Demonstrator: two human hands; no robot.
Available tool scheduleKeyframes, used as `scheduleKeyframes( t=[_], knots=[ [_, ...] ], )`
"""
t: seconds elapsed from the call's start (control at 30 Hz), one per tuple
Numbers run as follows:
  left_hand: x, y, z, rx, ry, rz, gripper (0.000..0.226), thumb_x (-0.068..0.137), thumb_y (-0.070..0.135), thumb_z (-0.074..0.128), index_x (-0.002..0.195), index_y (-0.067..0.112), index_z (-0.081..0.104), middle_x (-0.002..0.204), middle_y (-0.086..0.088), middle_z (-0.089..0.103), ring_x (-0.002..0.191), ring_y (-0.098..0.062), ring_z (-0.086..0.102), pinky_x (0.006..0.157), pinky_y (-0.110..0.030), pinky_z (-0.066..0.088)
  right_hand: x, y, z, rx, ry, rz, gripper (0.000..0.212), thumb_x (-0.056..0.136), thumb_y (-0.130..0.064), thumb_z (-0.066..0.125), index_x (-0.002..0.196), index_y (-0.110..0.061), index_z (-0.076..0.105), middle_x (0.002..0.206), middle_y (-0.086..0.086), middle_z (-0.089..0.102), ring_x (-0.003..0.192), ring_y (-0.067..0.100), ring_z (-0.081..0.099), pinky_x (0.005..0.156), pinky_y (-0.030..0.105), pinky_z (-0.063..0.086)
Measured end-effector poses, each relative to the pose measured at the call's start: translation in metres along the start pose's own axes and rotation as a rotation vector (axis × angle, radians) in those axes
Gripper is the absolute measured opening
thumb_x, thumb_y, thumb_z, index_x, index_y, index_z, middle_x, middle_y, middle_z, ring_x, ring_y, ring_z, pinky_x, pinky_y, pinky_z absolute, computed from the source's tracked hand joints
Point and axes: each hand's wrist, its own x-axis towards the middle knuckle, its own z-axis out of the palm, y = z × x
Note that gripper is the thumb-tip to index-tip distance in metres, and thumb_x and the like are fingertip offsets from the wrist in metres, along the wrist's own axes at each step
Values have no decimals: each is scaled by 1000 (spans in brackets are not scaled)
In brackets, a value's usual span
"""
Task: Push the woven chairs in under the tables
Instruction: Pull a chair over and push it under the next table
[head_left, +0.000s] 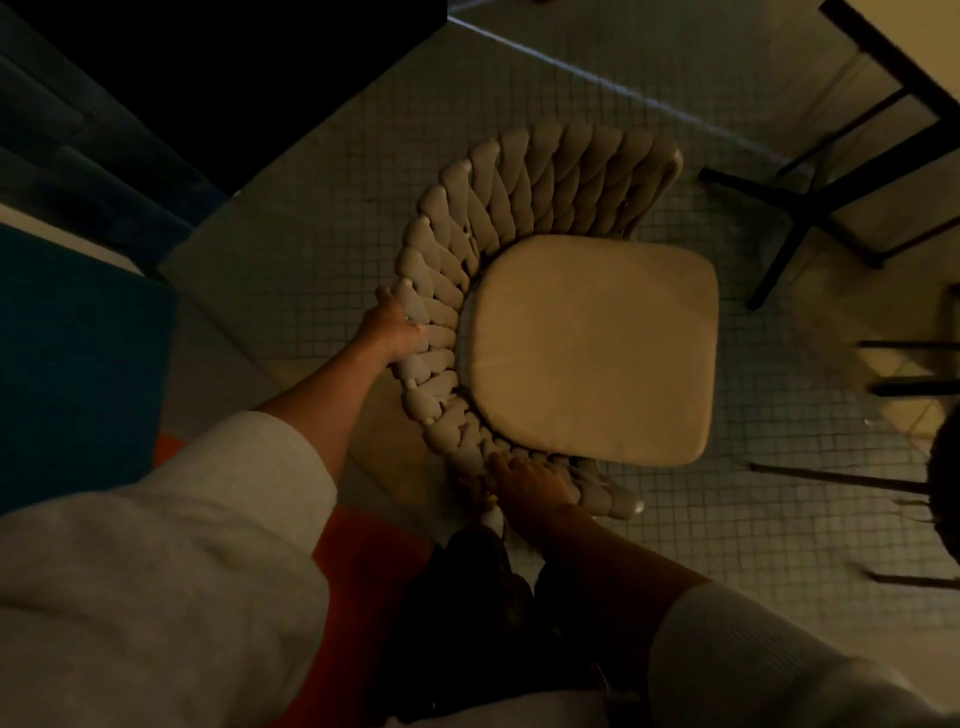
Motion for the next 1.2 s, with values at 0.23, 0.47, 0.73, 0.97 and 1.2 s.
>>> scheduleKeyframes(
  t=[0.23, 0.47, 0.73, 0.97, 1.2],
  knots=[
    [7, 3, 0, 103, 28, 10, 72, 96, 13, 61, 156, 12, 21, 145, -22, 50, 128, -41, 55, 92, -37, 48, 4, 6, 10, -62, 131, -41, 92, 84, -57, -10, 152, -17, 37, 138, 12, 57, 122, 37, 61, 94, 47, 49],
    [-2, 4, 4, 91, 20, 40, 65, 98, 17, 60, 153, 11, 25, 147, -21, 49, 127, -39, 55, 94, -40, 50, 0, 19, 18, -56, 91, -17, 68, 103, -45, 53, 161, -23, 26, 142, 7, 57, 125, 33, 60, 98, 46, 48],
    [-23, 20, 32, 51, 1, 67, 63, 99, 19, 63, 150, 11, 27, 147, -20, 50, 128, -38, 56, 91, -38, 49, -20, 58, 15, -43, 86, 34, 52, 107, -44, 42, 156, -27, 33, 147, 5, 54, 133, 31, 54, 103, 43, 43],
    [-45, 36, 68, 10, -44, 72, 55, 95, 13, 65, 140, 7, 33, 143, -21, 53, 124, -39, 58, 84, -33, 47, -35, 109, 33, -47, 108, 89, 57, 96, -44, 66, 146, -32, 43, 134, 1, 64, 126, 30, 61, 105, 45, 41],
    [-66, 48, 108, -101, -140, 29, 57, 91, 8, 67, 135, 17, 32, 142, -16, 50, 122, -39, 58, 71, -53, 64, -63, 164, 38, -69, 129, 158, 48, 107, -29, 41, 155, -31, 37, 146, -1, 58, 137, 27, 51, 121, 44, 25]
  ],
)
